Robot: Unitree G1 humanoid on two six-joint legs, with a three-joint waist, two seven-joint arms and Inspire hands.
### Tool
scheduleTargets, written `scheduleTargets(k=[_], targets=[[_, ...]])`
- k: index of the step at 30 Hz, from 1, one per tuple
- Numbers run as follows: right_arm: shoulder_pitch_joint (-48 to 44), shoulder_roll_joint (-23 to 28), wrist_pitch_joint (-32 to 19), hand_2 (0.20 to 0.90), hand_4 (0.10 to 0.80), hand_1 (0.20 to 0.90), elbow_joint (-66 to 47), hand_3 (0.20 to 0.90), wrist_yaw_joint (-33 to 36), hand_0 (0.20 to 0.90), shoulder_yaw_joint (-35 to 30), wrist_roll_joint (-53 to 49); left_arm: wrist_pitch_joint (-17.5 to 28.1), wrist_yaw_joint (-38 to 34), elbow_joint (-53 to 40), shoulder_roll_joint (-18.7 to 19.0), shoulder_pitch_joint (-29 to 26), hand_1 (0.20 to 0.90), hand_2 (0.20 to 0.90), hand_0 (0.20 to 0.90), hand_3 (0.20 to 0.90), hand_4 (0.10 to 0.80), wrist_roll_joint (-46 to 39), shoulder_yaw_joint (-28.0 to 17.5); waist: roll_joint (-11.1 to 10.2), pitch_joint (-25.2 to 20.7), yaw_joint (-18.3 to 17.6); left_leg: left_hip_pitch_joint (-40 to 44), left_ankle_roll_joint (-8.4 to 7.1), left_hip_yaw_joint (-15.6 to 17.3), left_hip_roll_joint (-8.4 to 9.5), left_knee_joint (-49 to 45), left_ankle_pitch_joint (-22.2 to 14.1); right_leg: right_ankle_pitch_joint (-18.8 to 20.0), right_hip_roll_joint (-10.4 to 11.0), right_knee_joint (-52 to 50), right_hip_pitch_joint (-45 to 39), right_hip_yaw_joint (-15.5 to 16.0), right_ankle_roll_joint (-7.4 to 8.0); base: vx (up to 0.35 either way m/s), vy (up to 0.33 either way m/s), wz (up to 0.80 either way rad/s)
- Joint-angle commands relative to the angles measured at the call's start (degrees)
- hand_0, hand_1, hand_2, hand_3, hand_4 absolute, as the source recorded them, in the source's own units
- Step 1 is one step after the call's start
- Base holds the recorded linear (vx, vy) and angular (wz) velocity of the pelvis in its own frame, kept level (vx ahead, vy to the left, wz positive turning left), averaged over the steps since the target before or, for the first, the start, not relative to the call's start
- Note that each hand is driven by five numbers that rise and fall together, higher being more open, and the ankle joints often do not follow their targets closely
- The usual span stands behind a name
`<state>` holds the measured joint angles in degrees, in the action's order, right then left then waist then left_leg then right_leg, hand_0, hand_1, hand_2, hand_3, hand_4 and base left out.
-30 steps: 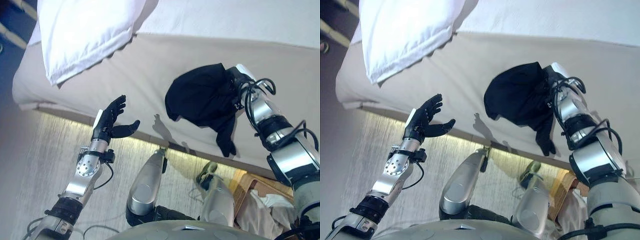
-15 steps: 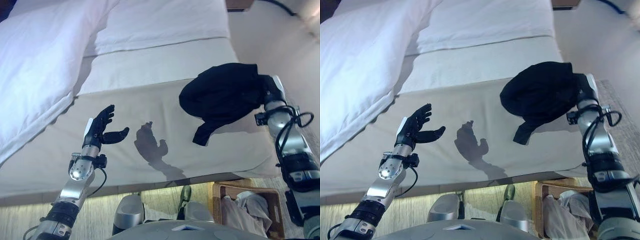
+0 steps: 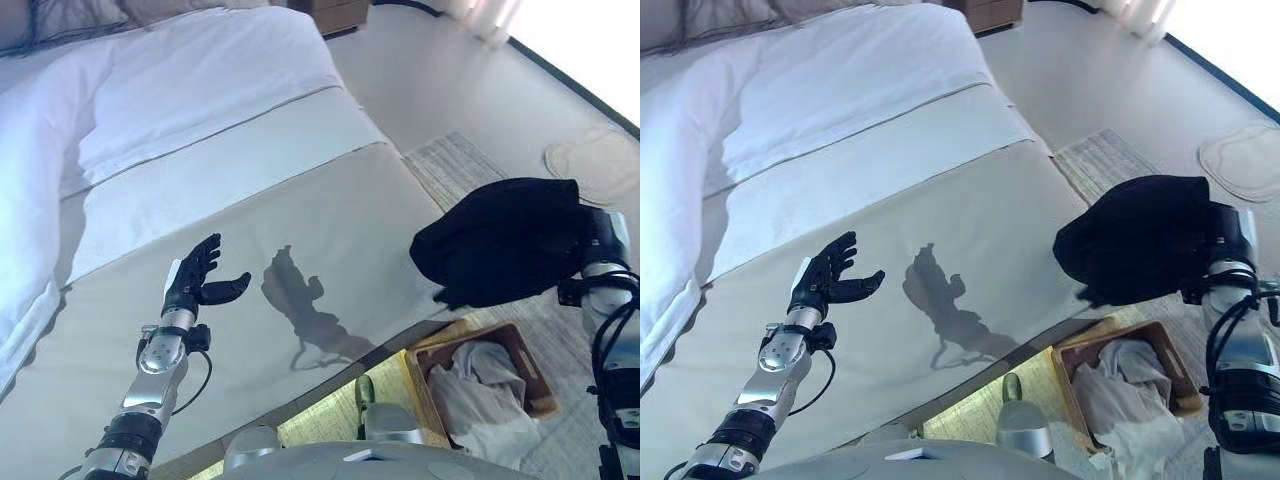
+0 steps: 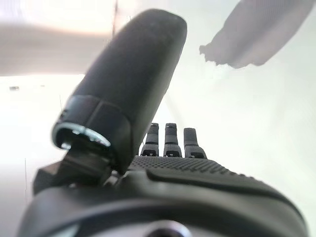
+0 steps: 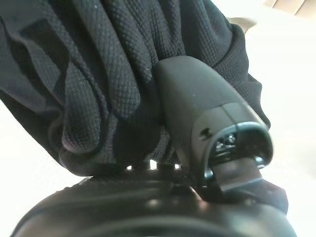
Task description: Pick up the clothes from the bed and place them into the basket
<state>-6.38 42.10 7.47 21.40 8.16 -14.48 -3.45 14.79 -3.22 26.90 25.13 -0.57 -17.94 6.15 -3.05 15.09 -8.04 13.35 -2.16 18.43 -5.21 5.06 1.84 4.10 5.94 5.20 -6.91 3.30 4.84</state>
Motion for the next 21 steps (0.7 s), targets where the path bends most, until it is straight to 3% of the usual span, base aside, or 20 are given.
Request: scheduleTargets(k=[1, 11, 21], targets=[[-1.83, 10.28, -7.07, 0.300, 0.100, 0.300, -2.00, 0.200, 1.82, 0.300, -4.64, -2.07, 5.20, 1.29, 2.19, 0.60, -2.30, 0.900, 0.900, 0.900, 0.900, 0.800, 1.57, -0.93, -0.05, -10.05, -1.42, -1.69, 0.55, -1.30, -0.54, -3.98, -7.65, -1.14, -1.49, -3.05, 4.73, -1.02, 1.76, 0.007, -0.009, -0.31], [2.67, 9.63, -7.47, 0.300, 0.100, 0.300, 2.40, 0.200, 2.05, 0.300, -8.56, -3.93, 2.84, 1.98, 2.52, 0.93, -4.98, 0.900, 0.900, 0.900, 0.900, 0.800, 2.23, -0.33, 0.75, -10.90, -5.10, -1.09, 0.47, 1.58, -1.51, -5.86, -9.53, -1.50, -2.64, -4.79, 7.30, -4.17, 1.63, 0.003, -0.034, -0.23], [3.01, 9.78, -8.37, 0.300, 0.100, 0.300, 10.55, 0.200, -1.36, 0.300, -7.50, -4.81, 1.67, 3.36, 2.26, 1.07, -5.32, 0.900, 0.900, 0.900, 0.900, 0.800, 2.07, 1.23, 2.48, -11.15, -6.60, -0.52, -0.15, 2.87, -2.16, -7.17, -10.65, -2.01, -2.76, -5.77, 8.00, -4.45, 1.31, 0.011, -0.014, -0.06]])
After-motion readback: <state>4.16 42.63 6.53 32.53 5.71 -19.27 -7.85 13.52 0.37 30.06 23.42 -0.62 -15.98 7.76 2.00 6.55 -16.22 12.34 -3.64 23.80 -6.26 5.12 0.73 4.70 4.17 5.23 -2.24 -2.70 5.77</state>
